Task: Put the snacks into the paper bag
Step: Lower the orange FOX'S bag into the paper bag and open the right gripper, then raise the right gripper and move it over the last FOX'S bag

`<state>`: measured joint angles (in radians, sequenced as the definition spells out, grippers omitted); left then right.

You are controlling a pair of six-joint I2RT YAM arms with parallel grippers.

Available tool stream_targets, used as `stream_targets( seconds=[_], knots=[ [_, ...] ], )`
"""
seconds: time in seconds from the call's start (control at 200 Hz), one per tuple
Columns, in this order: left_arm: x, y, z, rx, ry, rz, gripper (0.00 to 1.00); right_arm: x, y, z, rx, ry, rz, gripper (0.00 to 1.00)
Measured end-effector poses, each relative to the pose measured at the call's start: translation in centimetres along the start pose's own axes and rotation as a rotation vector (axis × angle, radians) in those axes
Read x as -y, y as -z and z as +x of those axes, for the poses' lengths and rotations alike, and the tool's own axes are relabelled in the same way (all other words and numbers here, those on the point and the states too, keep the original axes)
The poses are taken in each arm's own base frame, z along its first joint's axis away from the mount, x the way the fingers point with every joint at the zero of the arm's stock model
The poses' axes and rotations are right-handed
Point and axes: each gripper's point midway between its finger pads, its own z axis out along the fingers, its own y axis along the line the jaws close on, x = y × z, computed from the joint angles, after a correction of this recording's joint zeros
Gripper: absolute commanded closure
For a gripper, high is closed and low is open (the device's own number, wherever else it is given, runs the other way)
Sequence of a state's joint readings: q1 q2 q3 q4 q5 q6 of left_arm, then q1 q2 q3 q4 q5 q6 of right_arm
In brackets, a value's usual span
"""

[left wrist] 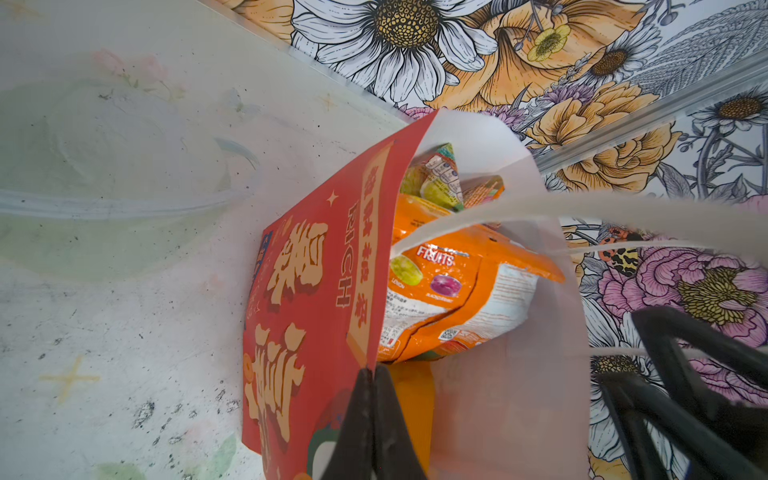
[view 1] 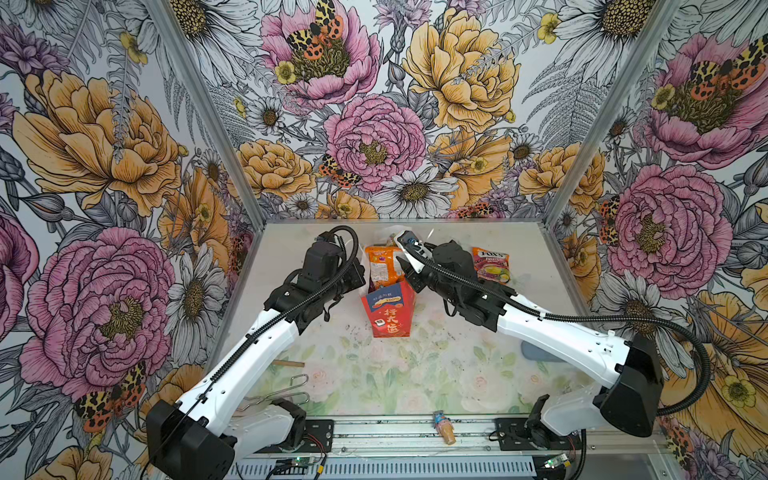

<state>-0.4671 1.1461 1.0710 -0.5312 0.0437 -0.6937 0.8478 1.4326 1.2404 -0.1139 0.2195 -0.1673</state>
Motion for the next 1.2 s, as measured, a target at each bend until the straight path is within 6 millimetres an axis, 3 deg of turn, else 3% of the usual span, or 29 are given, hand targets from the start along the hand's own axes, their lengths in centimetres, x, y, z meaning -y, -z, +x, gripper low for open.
stream_targets(
  seconds=[0.17,0.31,0.43,0.585,0.771,0.906,1.061,1.201],
  knots=[
    [0.0,0.0,0.0,0.0,0.0,0.0,1.0,1.2,1.6,-1.4,0.033,-0.014,0.039,0.54],
    [0.0,0.0,0.0,0.0,0.0,0.0,1.0,3.7,3.3,-2.8,0.028,-0.058,0.105,0.47],
    [-0.1,0.0,0.0,0.0,0.001,-0.003,1.0,7.9,5.0,-3.4,0.003,-0.157,0.195,0.37],
    [-0.3,0.0,-0.1,0.002,0.0,-0.014,1.0,14.2,8.0,-1.6,-0.053,-0.314,0.337,0.25],
    [-0.9,0.4,-0.3,0.011,-0.012,-0.062,1.0,20.1,10.9,3.5,-0.157,-0.531,0.492,0.19],
    [-1.4,0.5,-0.4,0.015,-0.015,-0.086,1.0,22.4,11.3,8.2,-0.234,-0.739,0.544,0.18],
    [-1.5,0.5,-0.3,0.016,-0.017,-0.093,1.0,23.0,9.8,15.3,-0.359,-1.007,0.553,0.19],
    [-1.5,0.5,-0.3,0.016,-0.017,-0.094,1.0,21.7,8.2,20.8,-0.465,-1.221,0.544,0.19]
  ],
)
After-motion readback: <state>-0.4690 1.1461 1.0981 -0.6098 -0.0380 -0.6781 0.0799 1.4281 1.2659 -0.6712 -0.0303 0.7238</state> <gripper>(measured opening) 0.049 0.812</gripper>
